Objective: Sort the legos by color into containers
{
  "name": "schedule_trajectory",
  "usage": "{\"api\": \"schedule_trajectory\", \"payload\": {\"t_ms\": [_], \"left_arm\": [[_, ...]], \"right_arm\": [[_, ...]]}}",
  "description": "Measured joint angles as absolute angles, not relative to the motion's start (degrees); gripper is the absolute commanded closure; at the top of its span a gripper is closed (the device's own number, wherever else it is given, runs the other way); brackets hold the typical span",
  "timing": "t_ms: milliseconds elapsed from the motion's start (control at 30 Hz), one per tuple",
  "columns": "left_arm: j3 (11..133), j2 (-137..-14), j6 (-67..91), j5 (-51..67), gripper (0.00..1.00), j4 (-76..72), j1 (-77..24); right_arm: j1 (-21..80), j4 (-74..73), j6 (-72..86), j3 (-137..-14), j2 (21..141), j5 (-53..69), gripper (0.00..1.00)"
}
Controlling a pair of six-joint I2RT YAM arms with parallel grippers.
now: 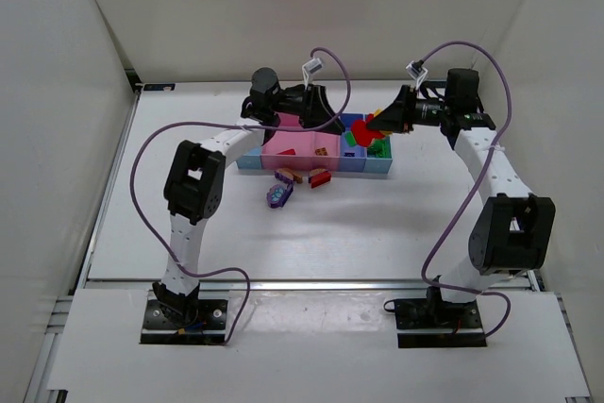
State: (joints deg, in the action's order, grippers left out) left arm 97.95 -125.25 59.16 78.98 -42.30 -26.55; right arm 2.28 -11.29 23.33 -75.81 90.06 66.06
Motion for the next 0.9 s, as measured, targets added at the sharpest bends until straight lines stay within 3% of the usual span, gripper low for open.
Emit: {"api": "schedule_trajectory", "payload": {"t_ms": [333, 500, 767, 900], "left_arm": [[97.95, -125.25, 59.20, 79.37, 0.25, -42.50, -27.62], [97.97, -125.25, 59.24, 79.57, 0.31, -42.52, -28.08], [97.97, -125.25, 59.59, 79.70, 0.61, -42.44, -28.73], [97.97, -125.25, 59.70, 79.44, 0.83, -42.52, -28.75]], "right_arm": [[2.76, -10.37, 23.53, -77.65, 90.61, 66.22, 1.00], [3.42, -10.26, 23.51, -78.02, 90.87, 66.19, 1.00], [4.43, -10.13, 23.27, -78.28, 91.26, 66.30, 1.00], [4.54, -10.09, 22.94, -78.67, 91.35, 66.35, 1.00]]}}
